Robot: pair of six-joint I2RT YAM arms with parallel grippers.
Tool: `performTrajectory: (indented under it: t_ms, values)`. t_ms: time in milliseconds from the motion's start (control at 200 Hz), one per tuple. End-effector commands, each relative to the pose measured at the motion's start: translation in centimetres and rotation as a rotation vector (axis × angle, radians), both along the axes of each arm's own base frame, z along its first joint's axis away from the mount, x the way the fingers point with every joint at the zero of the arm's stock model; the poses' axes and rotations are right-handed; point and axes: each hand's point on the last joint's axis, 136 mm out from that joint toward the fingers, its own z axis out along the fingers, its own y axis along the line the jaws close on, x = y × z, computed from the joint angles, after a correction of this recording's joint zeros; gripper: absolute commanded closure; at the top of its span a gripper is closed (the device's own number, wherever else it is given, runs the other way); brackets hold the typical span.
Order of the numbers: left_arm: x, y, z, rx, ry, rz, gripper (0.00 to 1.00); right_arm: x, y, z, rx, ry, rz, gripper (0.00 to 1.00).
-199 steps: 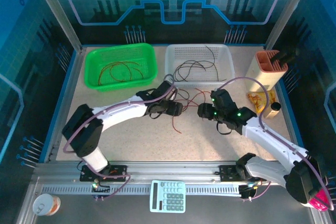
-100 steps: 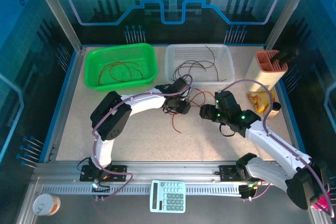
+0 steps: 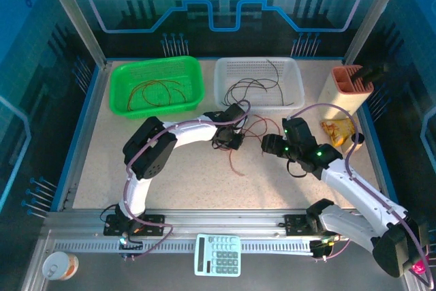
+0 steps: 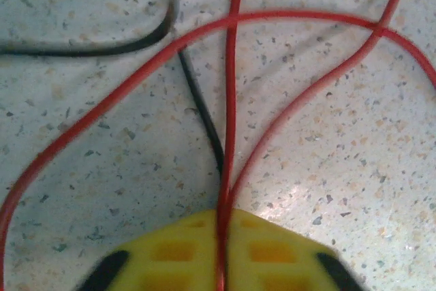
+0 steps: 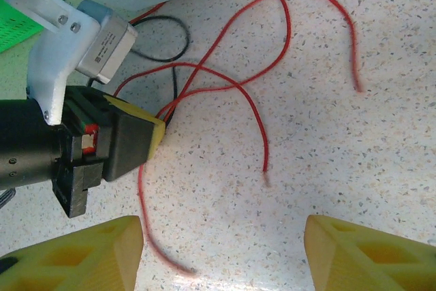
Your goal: Untangle the cables
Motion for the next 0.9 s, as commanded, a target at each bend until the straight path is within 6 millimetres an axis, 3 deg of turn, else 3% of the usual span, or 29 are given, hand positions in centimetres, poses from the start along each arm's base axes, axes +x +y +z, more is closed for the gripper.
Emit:
performTrajectory:
  t_ms: [0, 55, 340, 655, 765, 895]
  values:
    - [0.7, -0.4, 1.4, -0.021, -0.025, -0.003, 1.0, -0.3, -0.4, 0.4, -0.002, 0.002, 0.003, 0.35]
    - [0.9, -0.5, 2.9, -0.043, -0.049, -0.003, 1.0, -0.3, -0.3, 0.5, 0.0, -0.001, 0.009, 0.35]
    - [0.7, -1.1, 15.1, -0.199, -0.181, -0.019, 1.0, 0.2, 0.5, 0.5, 0.027, -0.005, 0.028, 0.35]
    - [-1.2, -1.4, 24.0, -0.377, -0.23, -0.044, 1.0, 0.8, 1.0, 1.3, 0.046, -0.037, 0.042, 0.34]
    - [-1.3, -0.4, 26.7, -0.412, -0.301, -0.007, 1.0, 0.9, 0.9, 1.7, 0.042, -0.047, 0.038, 0.34]
    - [-0.3, 2.9, 29.0, -0.35, -0.457, 0.088, 1.0, 1.1, 0.7, 2.1, 0.049, -0.061, 0.028, 0.34]
